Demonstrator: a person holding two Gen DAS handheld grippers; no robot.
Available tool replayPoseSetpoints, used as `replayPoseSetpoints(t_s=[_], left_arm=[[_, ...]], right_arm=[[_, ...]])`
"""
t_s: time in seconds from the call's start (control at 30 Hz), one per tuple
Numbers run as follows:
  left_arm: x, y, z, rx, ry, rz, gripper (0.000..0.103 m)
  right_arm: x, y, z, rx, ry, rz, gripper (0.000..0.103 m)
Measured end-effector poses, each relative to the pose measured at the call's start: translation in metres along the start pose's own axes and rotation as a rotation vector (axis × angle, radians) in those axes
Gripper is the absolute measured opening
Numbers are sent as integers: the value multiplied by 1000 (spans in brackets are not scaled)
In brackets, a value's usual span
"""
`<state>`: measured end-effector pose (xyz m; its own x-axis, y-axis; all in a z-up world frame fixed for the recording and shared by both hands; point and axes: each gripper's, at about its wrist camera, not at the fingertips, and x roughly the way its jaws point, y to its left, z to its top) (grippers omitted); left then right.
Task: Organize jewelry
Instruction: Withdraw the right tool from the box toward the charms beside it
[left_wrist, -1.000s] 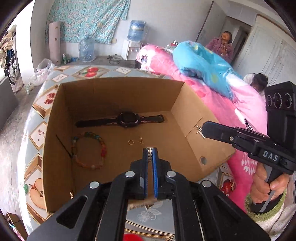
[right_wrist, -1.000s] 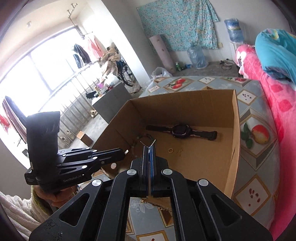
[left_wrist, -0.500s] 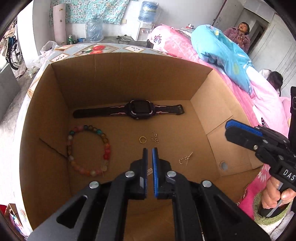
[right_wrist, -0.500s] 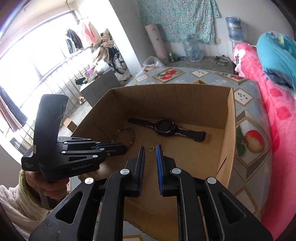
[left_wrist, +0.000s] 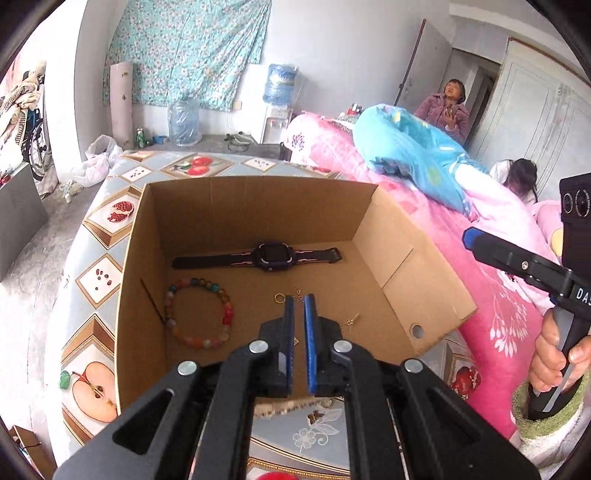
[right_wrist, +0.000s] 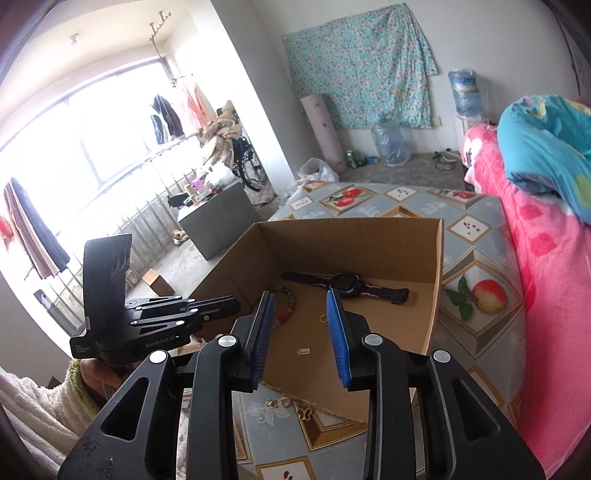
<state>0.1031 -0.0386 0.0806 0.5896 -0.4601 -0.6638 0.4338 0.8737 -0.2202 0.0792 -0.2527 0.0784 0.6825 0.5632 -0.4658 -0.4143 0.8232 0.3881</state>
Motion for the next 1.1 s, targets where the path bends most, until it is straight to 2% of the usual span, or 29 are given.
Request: replayPoseSetpoints(t_s=[0.1,0.3,0.4,0.53,0.7,0.93,1.1], left_arm=[[-22,-1,-17,12,-45,-36,12],[-48,-6,-52,26,-67,-94,16],[-47,-10,-71,18,-48,-106,18],[-20,-12,-92,-39,37,-124,18],[16,-20,-103,-45,89,-91,18],[56,-39,-107,72,87,55,18],[69,-49,-110,127,79,127,18]], right_arm=[[-4,11,-15,-22,22,15,44],[2,16,-49,32,96,30,46],[13,10,-69,108,141,32,46],[32,2,-91,197,198,18,46],[43,-2,-99,243,216,19,46],[46,-7,-102,253,222,13,46],[45,-13,-104,274,225,17,46]])
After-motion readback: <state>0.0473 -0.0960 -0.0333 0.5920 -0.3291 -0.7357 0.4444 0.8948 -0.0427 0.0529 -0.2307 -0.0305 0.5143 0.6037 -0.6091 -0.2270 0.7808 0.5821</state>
